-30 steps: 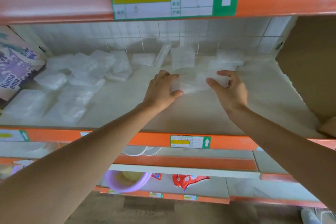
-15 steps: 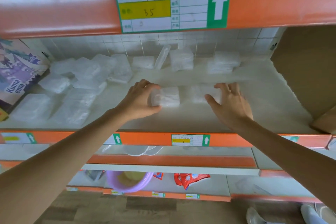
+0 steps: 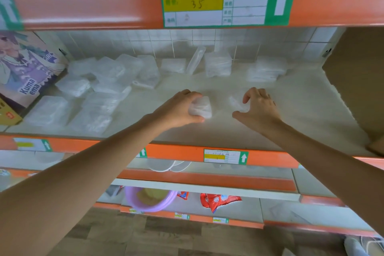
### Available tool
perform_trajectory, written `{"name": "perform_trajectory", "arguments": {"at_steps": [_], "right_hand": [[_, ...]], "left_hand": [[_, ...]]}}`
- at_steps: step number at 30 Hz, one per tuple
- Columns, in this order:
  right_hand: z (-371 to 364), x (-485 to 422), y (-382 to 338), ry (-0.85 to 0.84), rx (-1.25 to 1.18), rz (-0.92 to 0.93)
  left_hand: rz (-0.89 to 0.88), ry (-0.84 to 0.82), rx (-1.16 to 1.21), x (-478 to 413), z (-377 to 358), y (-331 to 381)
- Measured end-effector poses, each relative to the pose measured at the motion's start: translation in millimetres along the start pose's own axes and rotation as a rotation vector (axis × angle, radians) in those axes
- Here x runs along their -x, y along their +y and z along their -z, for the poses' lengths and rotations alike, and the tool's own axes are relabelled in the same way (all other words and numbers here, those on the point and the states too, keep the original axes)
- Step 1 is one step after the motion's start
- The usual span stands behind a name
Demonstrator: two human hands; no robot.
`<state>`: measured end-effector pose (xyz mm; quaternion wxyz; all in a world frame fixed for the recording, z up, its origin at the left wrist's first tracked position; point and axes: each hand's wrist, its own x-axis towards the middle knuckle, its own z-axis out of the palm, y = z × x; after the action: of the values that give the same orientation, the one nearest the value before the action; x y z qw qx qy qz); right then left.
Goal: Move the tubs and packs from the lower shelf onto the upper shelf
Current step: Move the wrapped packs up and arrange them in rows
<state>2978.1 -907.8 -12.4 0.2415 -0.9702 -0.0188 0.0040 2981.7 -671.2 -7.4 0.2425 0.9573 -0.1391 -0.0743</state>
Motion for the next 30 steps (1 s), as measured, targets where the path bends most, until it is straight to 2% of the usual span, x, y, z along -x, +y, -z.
{"name": "perform_trajectory", "arguments": {"at_steps": [5,11,20,30], "right_hand": [[1.4,0.4,-12.0,0.031,0.043,-0.021],[2.3,32.6,-26.4,-0.03,-0.154,0.031],[30.6,107.1,-88.6,-0.06,-0.148,0.222],[84.1,178.0,-178.7,0.004,-0.065,0.311]], "left_hand": [[0.012,0.022,0.041,17.0,5.5,-12.8],[0.042,0.097,0.057,49.3,20.0,-23.1],[-0.088,0.121,-0.018,125.5,69.4,-25.1],[-0.222,0.153,-0.206,212.0,161.3,-9.3]]}}
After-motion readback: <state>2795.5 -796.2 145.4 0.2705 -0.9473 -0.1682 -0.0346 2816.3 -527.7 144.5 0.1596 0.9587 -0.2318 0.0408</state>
